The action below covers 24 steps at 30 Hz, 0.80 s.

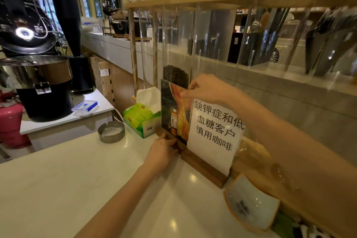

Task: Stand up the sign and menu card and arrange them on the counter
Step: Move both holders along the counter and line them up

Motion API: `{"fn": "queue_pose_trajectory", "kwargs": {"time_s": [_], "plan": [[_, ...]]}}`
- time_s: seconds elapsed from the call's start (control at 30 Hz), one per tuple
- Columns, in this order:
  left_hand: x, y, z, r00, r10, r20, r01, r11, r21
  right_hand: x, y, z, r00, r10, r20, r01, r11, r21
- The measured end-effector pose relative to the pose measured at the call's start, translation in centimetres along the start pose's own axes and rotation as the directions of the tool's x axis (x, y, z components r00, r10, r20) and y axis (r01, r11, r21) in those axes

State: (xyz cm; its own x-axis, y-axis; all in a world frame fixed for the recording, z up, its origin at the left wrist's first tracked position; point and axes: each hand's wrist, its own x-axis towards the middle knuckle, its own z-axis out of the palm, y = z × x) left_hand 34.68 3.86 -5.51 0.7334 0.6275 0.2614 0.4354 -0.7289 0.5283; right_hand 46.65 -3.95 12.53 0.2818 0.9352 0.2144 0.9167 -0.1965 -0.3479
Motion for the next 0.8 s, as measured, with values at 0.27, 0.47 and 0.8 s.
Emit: {"fn": "queue_pose_trajectory", "kwargs": {"time_s": [0.27, 0.47, 0.8], "plan": [[-2.1, 1.9, 1.2, 0.985, 0.151, 0.080, -0.161, 0.979, 0.126, -4.7, 2.1, -1.3, 0.998, 0.034, -0.050, -0.035, 0.999, -0.008], [-1.7, 2.7, 1.7, 0.991, 0.131, 0.042, -0.136, 0.981, 0.139, -5.2, 2.3, -0.3, 0.981, 0.033, -0.193, -0.033, 0.999, 0.003], [-1.4, 2.9, 1.9, 0.989, 0.133, 0.058, -0.141, 0.977, 0.160, -4.8, 2.4, 0.1, 0.973, 0.051, -0.226, -0.047, 0.999, 0.025]]}}
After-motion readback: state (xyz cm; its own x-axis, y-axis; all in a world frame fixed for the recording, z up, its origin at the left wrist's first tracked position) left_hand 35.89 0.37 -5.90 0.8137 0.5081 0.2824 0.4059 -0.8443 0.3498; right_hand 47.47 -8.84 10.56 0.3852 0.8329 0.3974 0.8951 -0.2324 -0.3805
